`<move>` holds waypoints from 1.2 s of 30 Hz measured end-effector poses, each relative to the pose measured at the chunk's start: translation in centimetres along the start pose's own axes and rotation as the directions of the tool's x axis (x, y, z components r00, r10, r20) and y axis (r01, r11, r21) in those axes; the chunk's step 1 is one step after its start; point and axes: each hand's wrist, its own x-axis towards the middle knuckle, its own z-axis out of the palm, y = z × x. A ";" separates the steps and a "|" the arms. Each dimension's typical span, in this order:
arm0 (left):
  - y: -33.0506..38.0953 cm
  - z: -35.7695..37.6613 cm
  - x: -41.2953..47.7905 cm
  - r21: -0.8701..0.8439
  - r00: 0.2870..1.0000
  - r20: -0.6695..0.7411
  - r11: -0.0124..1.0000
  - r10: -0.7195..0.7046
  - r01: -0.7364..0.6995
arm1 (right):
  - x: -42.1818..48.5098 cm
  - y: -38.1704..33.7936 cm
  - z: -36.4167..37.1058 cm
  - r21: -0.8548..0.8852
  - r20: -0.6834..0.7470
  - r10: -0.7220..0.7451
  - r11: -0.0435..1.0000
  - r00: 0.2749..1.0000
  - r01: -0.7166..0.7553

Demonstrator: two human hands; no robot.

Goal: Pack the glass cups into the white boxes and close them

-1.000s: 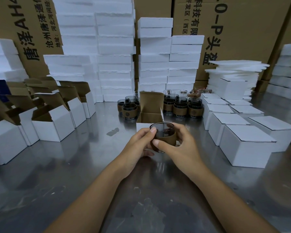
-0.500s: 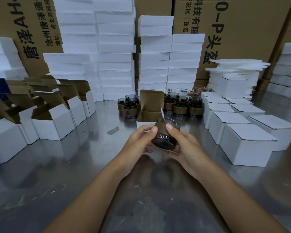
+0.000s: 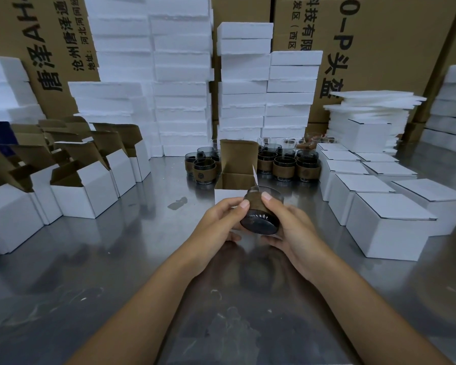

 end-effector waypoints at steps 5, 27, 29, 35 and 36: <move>-0.2 -0.2 0.1 -0.030 0.999 -0.029 0.999 0.030 -0.031 | -0.1 0.1 0.1 0.064 -0.002 -0.123 0.990 0.992 0.123; 0.1 -0.5 0.1 -0.020 0.985 -0.037 0.985 0.168 -0.169 | 1.2 1.5 -0.8 -0.021 0.041 -0.393 0.919 0.919 0.394; 0.2 -0.4 0.2 -0.011 0.984 -0.079 0.987 0.157 -0.158 | 1.2 1.5 -0.8 -0.017 0.024 -0.396 0.918 0.918 0.396; 0.1 -0.7 0.7 0.304 0.896 -0.386 0.947 0.218 -0.100 | 0.9 1.1 -0.5 -0.002 0.009 -0.416 0.909 0.909 0.416; -0.1 -0.7 0.7 0.387 0.883 -0.401 0.919 0.243 -0.077 | 0.8 1.0 -0.4 0.000 0.017 -0.428 0.904 0.904 0.428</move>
